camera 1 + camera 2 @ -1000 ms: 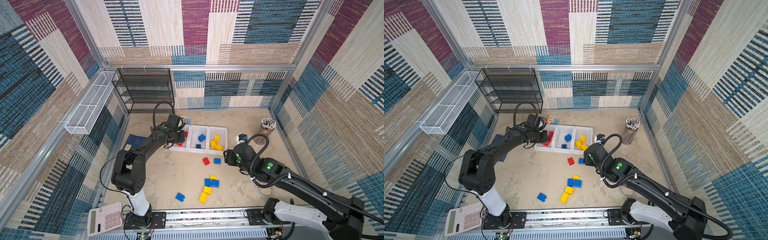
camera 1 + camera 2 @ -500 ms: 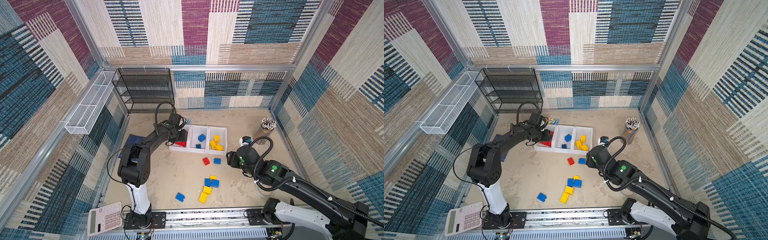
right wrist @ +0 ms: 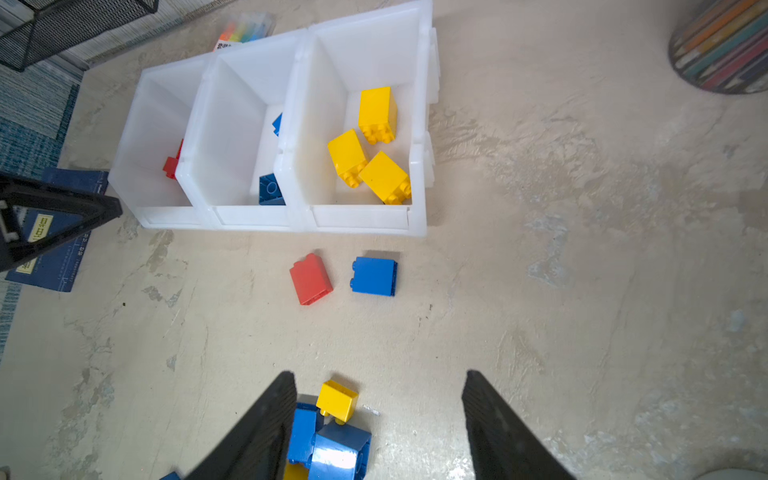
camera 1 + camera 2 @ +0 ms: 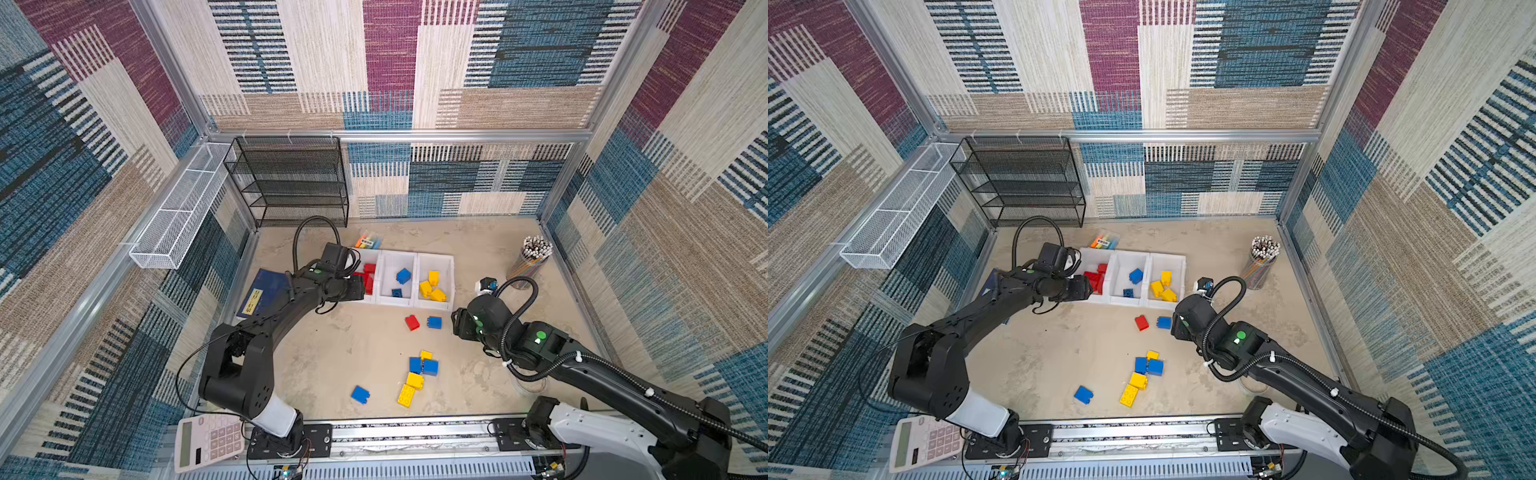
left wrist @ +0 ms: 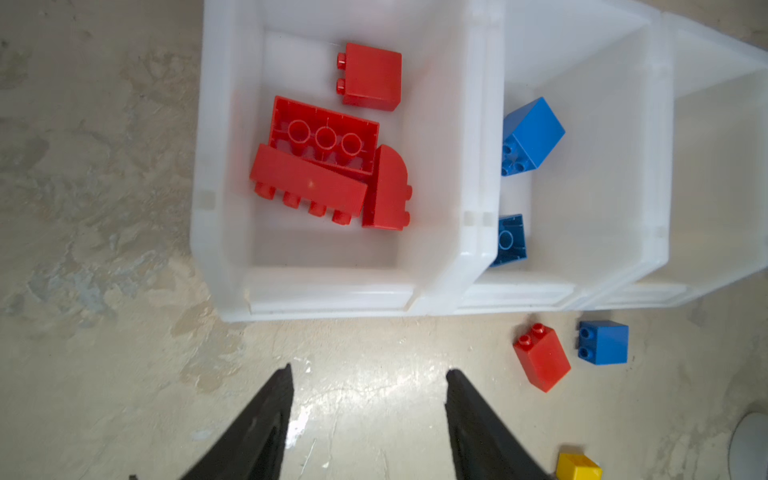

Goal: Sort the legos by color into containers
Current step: 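Withdraw the left gripper toward the robot while the right gripper lowers over a blue brick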

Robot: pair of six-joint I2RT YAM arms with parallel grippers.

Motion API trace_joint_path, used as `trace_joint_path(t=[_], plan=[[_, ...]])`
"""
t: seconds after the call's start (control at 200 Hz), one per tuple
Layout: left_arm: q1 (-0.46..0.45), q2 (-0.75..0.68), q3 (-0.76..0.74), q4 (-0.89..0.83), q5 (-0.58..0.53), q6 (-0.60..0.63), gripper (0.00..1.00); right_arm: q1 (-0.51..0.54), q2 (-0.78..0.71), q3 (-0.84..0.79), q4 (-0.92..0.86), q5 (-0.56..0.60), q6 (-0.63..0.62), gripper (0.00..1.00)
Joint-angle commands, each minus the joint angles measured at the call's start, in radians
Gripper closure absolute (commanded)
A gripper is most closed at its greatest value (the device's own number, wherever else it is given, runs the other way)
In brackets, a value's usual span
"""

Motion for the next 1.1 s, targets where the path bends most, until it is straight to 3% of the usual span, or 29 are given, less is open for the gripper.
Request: trace_joint_path(t=[0.0, 0.21, 0.531, 1.097], plan=[[0.001, -0.091, -0.088, 0.033, 0.037, -0.048, 0.38, 0.001, 0.020, -0.009, 0.010, -0.023, -0.008, 0.34], [0.000, -0.323, -0.315, 0.065, 0.080, -0.148, 0.38, 0.001, 0.097, -0.027, 0.040, -0.063, -0.037, 0.34], [-0.001, -0.618, -0.525, 0.050, 0.068, -0.286, 0.38, 0.001, 0.290, -0.021, 0.182, -0.077, -0.081, 0.34], [0.000, -0.855, -0.646, -0.043, 0.077, -0.346, 0.38, -0.022, 0.625, 0.106, 0.279, -0.018, -0.121, 0.34]])
